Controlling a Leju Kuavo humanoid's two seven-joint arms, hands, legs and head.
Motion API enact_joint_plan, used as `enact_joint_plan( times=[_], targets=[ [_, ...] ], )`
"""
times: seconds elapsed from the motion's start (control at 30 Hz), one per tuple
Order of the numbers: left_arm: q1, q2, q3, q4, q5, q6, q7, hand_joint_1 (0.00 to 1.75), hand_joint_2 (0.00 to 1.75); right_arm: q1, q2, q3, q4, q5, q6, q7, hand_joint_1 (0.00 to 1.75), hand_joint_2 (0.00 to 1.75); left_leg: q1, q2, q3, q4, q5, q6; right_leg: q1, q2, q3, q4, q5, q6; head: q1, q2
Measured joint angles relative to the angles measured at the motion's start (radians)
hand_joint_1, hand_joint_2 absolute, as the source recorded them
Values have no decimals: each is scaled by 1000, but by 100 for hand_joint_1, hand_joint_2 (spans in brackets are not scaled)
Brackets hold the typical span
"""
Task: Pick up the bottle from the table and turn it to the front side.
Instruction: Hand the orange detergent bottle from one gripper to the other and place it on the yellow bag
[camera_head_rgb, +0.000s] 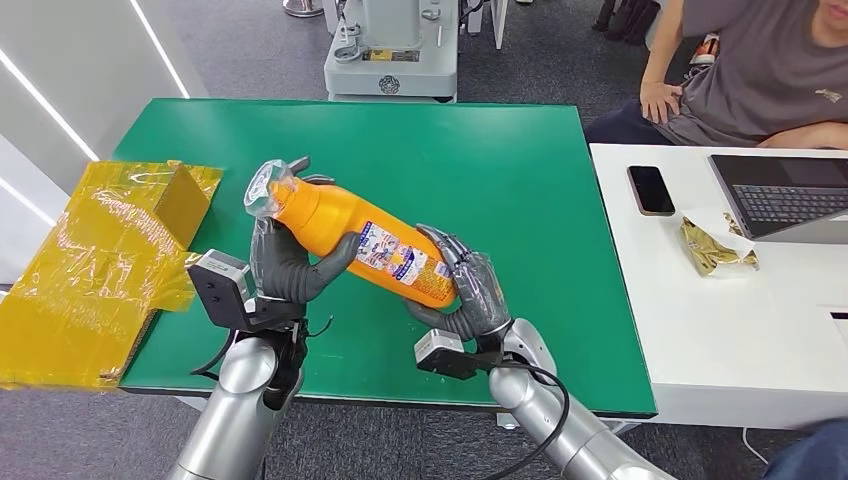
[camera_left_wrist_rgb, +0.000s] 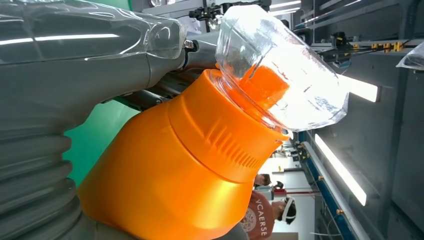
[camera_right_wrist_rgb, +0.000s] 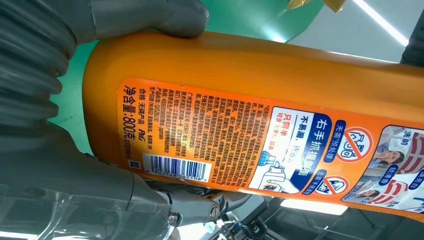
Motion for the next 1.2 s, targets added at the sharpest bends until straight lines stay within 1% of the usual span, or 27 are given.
enact_joint_plan(
  times=[0.17, 0.2, 0.3, 0.33, 0.53, 0.7, 0.83, 0.93, 1.07, 1.13, 1.2],
  targets=[
    [1, 0, 0, 1, 3, -2, 8, 175, 175, 8, 0, -3, -1, 10, -1, 6, 175, 175, 0, 0, 0, 0, 0, 0, 0, 0, 0, 0, 0, 0, 0, 0],
    [2, 0, 0, 2, 4, -3, 9, 175, 175, 9, 0, -4, -2, 13, -2, 6, 161, 175, 0, 0, 0, 0, 0, 0, 0, 0, 0, 0, 0, 0, 0, 0],
    [5, 0, 0, 3, 5, -4, 10, 175, 175, 13, 0, -7, -2, 21, -11, 4, 30, 175, 0, 0, 0, 0, 0, 0, 0, 0, 0, 0, 0, 0, 0, 0],
    [6, 0, 0, 3, 5, -4, 10, 175, 175, 14, 0, -7, -2, 23, -17, 3, 0, 175, 0, 0, 0, 0, 0, 0, 0, 0, 0, 0, 0, 0, 0, 0],
    [20, -2, 0, 6, 3, -2, 12, 175, 175, 23, 9, -7, -9, 35, -69, 5, 0, 175, 0, 0, 0, 0, 0, 0, 0, 0, 0, 0, 0, 0, 0, 0],
    [22, -5, 0, 8, 1, 7, 12, 175, 175, 50, 9, -7, -39, 56, -129, 3, 0, 175, 0, 0, 0, 0, 0, 0, 0, 0, 0, 0, 0, 0, 0, 0],
    [24, -6, 0, 13, -1, 17, 12, 175, 175, 101, 12, -6, -103, 42, -165, -20, 0, 175, 0, 0, 0, 0, 0, 0, 0, 0, -1, 0, 0, 0, 0, 0],
    [24, -5, 0, 22, -3, 31, 14, 175, 175, 159, 20, -6, -178, 37, -170, -41, 0, 175, 0, 0, 0, 0, 0, 0, 0, 0, -1, 0, -1, -1, 0, 0],
    [24, -5, 0, 30, -4, 46, 14, 175, 175, 213, 31, -5, -251, 38, -171, -43, 0, 175, 0, 0, 0, -1, -1, 0, 0, 0, -1, 0, -1, -1, 0, 0],
    [24, -5, 0, 34, -21, 67, 14, 175, 175, 229, 34, -4, -274, 37, -171, -44, 0, 175, 0, 1, 0, -1, -1, 0, 0, 0, -1, 0, -1, -1, 0, 0],
    [24, -3, 0, 37, -70, 126, 14, 175, 175, 247, 37, -4, -296, 34, -171, -44, 0, 175, 0, 1, 0, -1, -1, 0, 0, 0, -1, 0, -1, -1, 0, 0]
  ],
)
